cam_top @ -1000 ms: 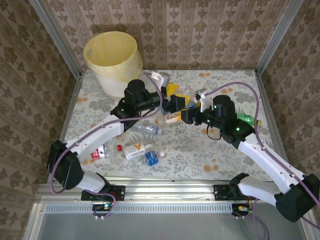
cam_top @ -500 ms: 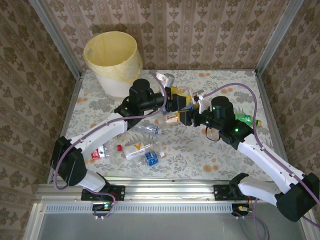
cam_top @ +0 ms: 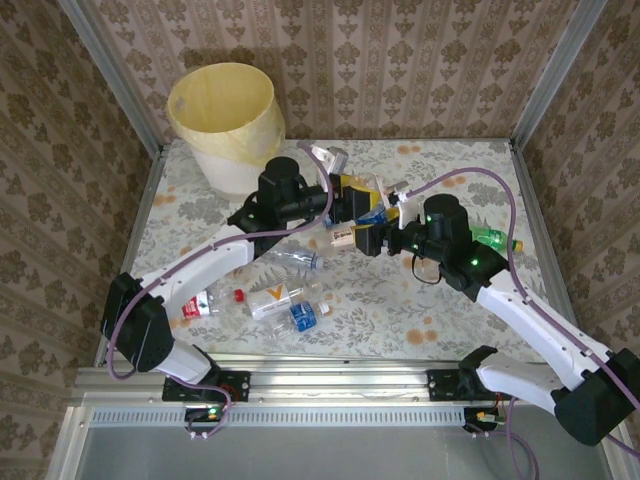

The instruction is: Throw the plastic bottles in the bin

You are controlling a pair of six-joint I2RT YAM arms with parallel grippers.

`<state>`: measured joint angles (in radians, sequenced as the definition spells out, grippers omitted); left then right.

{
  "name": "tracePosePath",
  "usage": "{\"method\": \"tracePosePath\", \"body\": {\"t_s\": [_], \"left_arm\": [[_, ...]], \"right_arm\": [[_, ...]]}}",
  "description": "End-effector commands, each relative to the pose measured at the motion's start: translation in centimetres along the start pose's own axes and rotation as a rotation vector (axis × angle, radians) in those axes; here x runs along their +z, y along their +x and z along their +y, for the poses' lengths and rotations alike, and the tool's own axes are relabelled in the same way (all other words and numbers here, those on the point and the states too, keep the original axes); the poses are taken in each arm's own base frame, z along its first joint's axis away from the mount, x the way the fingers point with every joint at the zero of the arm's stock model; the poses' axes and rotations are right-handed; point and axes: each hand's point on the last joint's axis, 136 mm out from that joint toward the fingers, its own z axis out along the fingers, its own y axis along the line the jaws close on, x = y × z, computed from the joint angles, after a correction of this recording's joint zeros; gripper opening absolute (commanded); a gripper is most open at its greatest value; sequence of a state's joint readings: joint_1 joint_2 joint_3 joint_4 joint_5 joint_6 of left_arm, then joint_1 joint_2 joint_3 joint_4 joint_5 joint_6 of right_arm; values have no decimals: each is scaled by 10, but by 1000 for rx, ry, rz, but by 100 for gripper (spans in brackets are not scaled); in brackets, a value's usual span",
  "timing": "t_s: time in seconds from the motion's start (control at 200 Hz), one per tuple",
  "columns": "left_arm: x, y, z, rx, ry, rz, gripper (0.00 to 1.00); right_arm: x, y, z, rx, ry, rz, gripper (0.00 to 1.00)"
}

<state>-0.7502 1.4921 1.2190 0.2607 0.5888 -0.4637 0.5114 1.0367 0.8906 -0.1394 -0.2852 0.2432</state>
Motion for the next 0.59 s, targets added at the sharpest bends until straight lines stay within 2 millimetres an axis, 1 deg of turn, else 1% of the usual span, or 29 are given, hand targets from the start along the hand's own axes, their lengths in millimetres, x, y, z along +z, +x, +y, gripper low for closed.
{"method": "tracePosePath", "body": {"t_s": [0.0, 0.05, 0.185, 0.28, 0.455, 0.525, 0.59], "left_arm": [[-17, -20, -3, 36, -16, -45, 41], [-25, -23, -1, 42, -32, -58, 41], [-47, -32, 6, 77, -96, -78, 41], [-63, -37, 12, 125, -176, -88, 41], [-96, -47, 16, 201, -284, -117, 39], [-109, -52, 17, 228, -322, -138, 38], [-122, -56, 17, 242, -346, -161, 38]], "right_arm": [[-7, 8, 3, -3, -7, 8, 98], [-8, 11, 3, -5, -7, 14, 100], [-11, 20, 4, -7, -18, 43, 100], [-12, 28, 5, -3, -22, 67, 100], [-17, 42, 3, 5, -17, 103, 100], [-18, 50, 2, 8, -18, 115, 100], [-17, 62, 0, 11, -22, 138, 100]]}}
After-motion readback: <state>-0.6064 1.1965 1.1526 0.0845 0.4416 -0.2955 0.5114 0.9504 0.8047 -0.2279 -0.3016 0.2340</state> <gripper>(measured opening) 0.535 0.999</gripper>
